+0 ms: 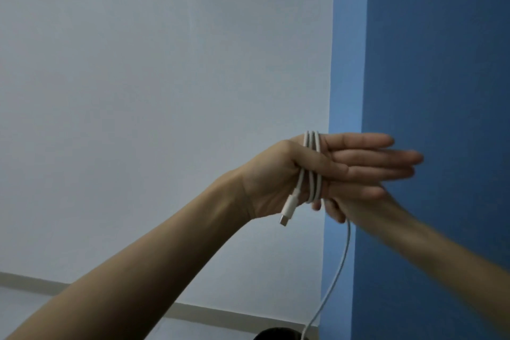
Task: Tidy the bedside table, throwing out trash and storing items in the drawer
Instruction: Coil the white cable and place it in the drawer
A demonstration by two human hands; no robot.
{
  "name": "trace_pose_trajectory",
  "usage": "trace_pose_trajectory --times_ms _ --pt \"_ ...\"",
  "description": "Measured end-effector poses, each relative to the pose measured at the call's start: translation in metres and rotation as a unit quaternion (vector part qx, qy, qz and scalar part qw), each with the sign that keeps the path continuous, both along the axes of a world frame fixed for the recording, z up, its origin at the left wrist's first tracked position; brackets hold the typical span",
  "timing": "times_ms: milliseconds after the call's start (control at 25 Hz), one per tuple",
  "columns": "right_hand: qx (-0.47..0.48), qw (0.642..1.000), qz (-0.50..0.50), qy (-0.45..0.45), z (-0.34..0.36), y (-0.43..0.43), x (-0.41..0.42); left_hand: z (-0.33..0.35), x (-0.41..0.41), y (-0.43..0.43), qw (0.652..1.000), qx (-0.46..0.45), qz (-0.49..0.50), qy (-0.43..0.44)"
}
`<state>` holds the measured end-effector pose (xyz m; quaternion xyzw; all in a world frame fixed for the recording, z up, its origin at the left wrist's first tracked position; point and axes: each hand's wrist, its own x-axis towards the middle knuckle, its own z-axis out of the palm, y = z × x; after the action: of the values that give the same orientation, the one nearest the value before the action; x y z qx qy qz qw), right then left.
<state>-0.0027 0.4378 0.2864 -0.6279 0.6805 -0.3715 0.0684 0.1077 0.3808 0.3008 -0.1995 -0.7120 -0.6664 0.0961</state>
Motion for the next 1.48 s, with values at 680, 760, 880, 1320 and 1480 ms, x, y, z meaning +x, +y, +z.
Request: trace_pose_trajectory --times_ms 680,760,880,1320,1480 --pt "-0.295 0.842 -0.009 0.452 0.044 0.081 -0.008 -0.007 0.002 -0.012 0.977 -0.207 0.052 -0.016" --pt "-0.322 0.843 0.026 0.430 0.059 0.071 -0.016 -0.006 -0.004 -0.003 0.974 -0.223 0.012 -0.028" --pt "-0.344 0.881 0.065 0.318 0.060 0.050 -0.025 -0.007 -0.009 0.006 0.981 -0.193 0.007 -0.016" --pt "-0.027 0.994 0.109 0.008 -0.029 0.027 0.001 0.003 -0.010 -0.008 0.986 -0.048 0.082 0.133" --pt "-0.099 0.962 0.051 0.248 -0.029 0.043 0.002 0.003 -0.008 -0.024 0.952 -0.171 0.236 0.099"
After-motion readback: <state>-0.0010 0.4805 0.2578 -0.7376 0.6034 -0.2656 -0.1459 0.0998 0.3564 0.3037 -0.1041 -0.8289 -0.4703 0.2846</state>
